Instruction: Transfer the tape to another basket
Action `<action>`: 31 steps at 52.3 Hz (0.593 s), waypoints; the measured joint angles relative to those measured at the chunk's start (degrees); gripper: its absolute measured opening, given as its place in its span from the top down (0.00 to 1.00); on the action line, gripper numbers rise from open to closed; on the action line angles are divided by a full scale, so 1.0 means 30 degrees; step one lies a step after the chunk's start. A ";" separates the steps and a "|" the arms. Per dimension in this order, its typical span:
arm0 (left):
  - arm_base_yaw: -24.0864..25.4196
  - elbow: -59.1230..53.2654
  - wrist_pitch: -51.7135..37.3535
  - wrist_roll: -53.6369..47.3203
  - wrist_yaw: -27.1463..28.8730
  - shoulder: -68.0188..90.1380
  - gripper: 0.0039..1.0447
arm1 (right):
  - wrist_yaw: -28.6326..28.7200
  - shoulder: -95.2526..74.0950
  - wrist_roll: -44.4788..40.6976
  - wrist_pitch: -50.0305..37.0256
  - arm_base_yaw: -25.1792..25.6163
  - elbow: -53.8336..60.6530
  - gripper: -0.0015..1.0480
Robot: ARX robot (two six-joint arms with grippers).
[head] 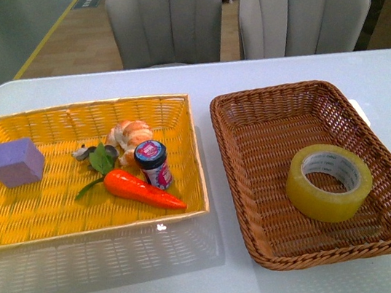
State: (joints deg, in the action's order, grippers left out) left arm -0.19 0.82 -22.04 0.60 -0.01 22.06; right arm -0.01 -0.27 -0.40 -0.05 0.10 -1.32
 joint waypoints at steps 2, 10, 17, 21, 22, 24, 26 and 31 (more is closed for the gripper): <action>0.0000 0.0000 0.0342 0.0000 0.0000 -0.0342 0.99 | 0.0000 0.0000 0.0000 0.0000 0.0000 0.0000 0.09; 0.0000 0.0000 0.1836 0.0000 0.0000 -0.1872 0.99 | 0.0000 0.0000 0.0000 0.0000 0.0000 0.0000 0.09; 0.0000 0.0000 0.2798 0.0000 0.0000 -0.2827 0.99 | 0.0000 0.0000 0.0000 0.0000 0.0000 0.0000 0.09; 0.0000 0.0000 0.3169 0.0000 0.0000 -0.3198 0.99 | 0.0000 0.0000 0.0000 0.0000 0.0000 0.0000 0.09; 0.0000 0.0000 0.3257 0.0000 0.0000 -0.3293 0.99 | 0.0000 0.0000 0.0000 0.0000 0.0000 0.0000 0.09; 0.0000 0.0000 0.3446 0.0000 0.0000 -0.3490 0.99 | 0.0000 0.0000 0.0000 0.0000 0.0000 0.0000 0.09; 0.0000 0.0000 0.3636 0.0000 0.0000 -0.3665 0.99 | 0.0000 0.0000 0.0000 0.0000 0.0000 0.0000 0.09; 0.0000 0.0000 0.4430 -0.0007 0.0000 -0.4408 0.99 | 0.0000 0.0000 0.0000 0.0000 0.0000 0.0000 0.09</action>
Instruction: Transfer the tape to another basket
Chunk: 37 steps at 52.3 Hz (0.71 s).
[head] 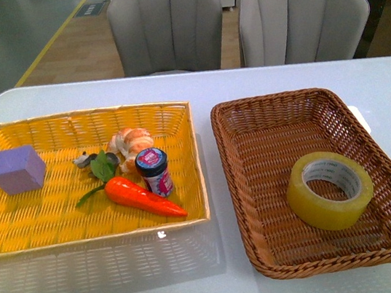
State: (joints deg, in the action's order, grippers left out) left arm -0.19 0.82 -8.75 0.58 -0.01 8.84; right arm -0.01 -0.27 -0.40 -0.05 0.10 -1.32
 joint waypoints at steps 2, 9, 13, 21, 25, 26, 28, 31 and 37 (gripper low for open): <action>0.0000 0.0007 0.1581 0.0000 -0.0022 -0.1056 0.99 | 0.0000 0.0000 0.0000 0.0000 0.0000 0.0000 0.09; 0.0000 0.0007 0.2805 0.0000 0.0000 -0.2623 0.99 | 0.0000 0.0000 0.0000 0.0000 0.0000 0.0000 0.09; 0.0007 0.0007 0.2922 0.0000 0.0000 -0.2645 0.99 | 0.0000 0.0000 0.0000 0.0000 0.0000 0.0000 0.09; 0.0007 0.0007 0.2922 -0.0007 0.0000 -0.2659 0.99 | 0.0000 0.0000 0.0000 0.0007 0.0000 0.0000 0.09; 0.0007 0.0007 0.2922 0.0000 0.0000 -0.2659 0.94 | 0.0000 0.0000 0.0000 0.0007 0.0000 0.0000 0.09; 0.0007 0.0007 0.2922 0.0000 0.0000 -0.2659 0.91 | 0.0007 0.0000 0.0000 0.0007 0.0000 0.0000 0.09; 0.0007 0.0007 0.2922 0.0000 0.0000 -0.2659 0.85 | 0.0000 0.0000 0.0000 0.0007 0.0000 0.0000 0.09; 0.0007 0.0007 0.2922 0.0000 0.0007 -0.2659 0.75 | 0.0000 0.0000 0.0000 0.0007 0.0000 0.0000 0.09; 0.0007 0.0007 0.2922 0.0000 0.0007 -0.2659 0.56 | 0.0000 0.0000 0.0000 0.0007 0.0000 0.0000 0.09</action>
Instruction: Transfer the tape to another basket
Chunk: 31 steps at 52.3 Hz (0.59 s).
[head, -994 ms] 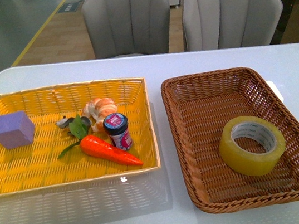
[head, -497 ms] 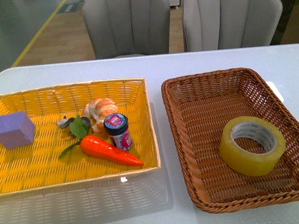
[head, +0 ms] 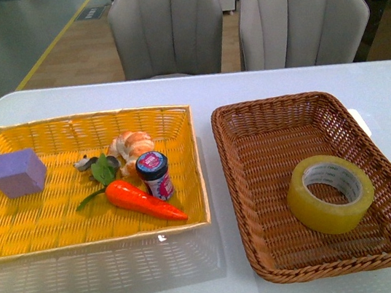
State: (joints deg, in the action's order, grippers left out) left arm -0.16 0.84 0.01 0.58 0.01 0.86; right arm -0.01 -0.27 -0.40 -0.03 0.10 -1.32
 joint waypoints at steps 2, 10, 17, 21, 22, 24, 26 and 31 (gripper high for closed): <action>0.0000 0.0000 0.0000 0.0000 -0.0007 0.0000 0.50 | 0.0000 0.0000 0.0000 0.0000 0.0000 0.0000 0.09; 0.0000 0.0000 0.0000 0.0000 -0.0007 0.0000 0.24 | 0.0000 0.0000 0.0000 0.0000 0.0000 0.0000 0.09; 0.0000 0.0000 0.0000 -0.0036 0.0000 0.0000 0.08 | 0.0000 0.0000 0.0000 0.0000 0.0000 0.0000 0.09; 0.0000 0.0000 0.0000 -0.0044 -0.0007 0.0000 0.08 | 0.0000 0.0000 0.0000 0.0000 0.0000 0.0000 0.09; 0.0000 0.0000 0.0000 -0.0044 0.0000 0.0000 0.08 | 0.0000 0.0000 0.0000 0.0000 0.0000 0.0000 0.09; 0.0000 0.0000 0.0000 -0.0044 -0.0007 0.0000 0.08 | 0.0000 0.0000 0.0000 0.0000 0.0000 0.0000 0.09; 0.0000 0.0000 0.0000 -0.0044 -0.0007 0.0000 0.08 | 0.0000 0.0000 0.0000 0.0000 0.0000 0.0000 0.09; 0.0000 0.0000 0.0000 -0.0044 -0.0007 0.0000 0.08 | 0.0000 0.0000 0.0000 0.0000 0.0000 0.0000 0.09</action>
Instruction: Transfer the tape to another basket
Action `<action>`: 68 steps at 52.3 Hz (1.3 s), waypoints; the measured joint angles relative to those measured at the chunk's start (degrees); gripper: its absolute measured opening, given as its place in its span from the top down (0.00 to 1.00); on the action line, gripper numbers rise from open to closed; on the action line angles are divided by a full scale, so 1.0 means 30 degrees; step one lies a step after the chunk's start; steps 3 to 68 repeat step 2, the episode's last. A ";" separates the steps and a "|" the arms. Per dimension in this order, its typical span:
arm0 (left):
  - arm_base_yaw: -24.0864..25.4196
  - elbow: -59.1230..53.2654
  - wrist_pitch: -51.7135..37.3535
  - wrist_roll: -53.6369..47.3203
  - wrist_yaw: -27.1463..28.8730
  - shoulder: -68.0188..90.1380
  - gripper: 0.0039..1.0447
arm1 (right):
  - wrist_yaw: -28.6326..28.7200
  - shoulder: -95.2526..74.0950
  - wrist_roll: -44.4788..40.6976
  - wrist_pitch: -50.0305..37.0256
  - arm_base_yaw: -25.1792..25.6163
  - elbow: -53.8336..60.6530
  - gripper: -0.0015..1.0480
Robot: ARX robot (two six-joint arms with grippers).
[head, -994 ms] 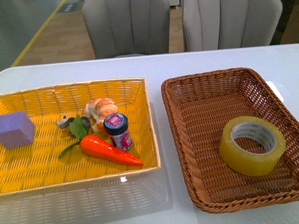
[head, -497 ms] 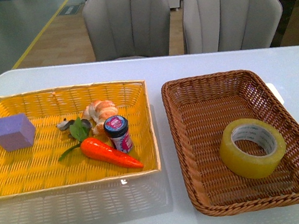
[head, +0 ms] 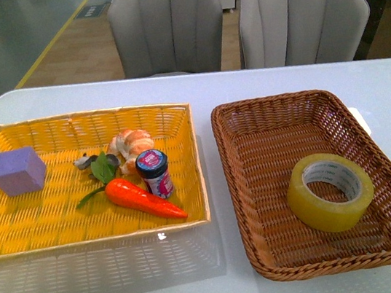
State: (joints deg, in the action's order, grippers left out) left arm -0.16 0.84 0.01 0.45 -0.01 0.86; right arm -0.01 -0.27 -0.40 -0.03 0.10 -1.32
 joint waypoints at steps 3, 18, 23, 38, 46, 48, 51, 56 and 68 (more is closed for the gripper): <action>0.0000 0.0000 0.0000 0.0000 0.0000 0.0000 0.08 | 0.0000 0.0000 0.0000 0.0000 0.0000 0.0000 0.09; 0.0000 0.0000 0.0000 0.0000 0.0000 0.0000 0.08 | 0.0000 0.0000 0.0000 0.0000 0.0000 0.0000 0.09; 0.0000 0.0000 0.0000 0.0000 0.0000 0.0000 0.08 | 0.0000 0.0000 0.0000 0.0000 0.0000 0.0000 0.09; 0.0000 0.0000 0.0000 0.0000 0.0000 0.0000 0.08 | 0.0000 0.0000 0.0000 0.0000 0.0000 0.0000 0.09; 0.0000 0.0000 0.0000 0.0000 0.0000 0.0000 0.08 | 0.0000 0.0000 0.0000 0.0000 0.0000 0.0000 0.09; 0.0000 0.0000 0.0000 0.0000 0.0000 0.0000 0.08 | 0.0000 0.0000 0.0000 0.0000 0.0000 0.0000 0.09; 0.0000 0.0000 0.0000 0.0000 0.0000 0.0000 0.08 | 0.0000 0.0000 0.0000 0.0000 0.0000 0.0000 0.09; 0.0000 0.0000 0.0000 0.0000 0.0000 0.0000 0.08 | 0.0000 0.0000 0.0000 0.0000 0.0000 0.0000 0.09; 0.0000 0.0000 0.0000 0.0000 0.0000 0.0000 0.08 | 0.0000 0.0000 0.0000 0.0000 0.0000 0.0000 0.09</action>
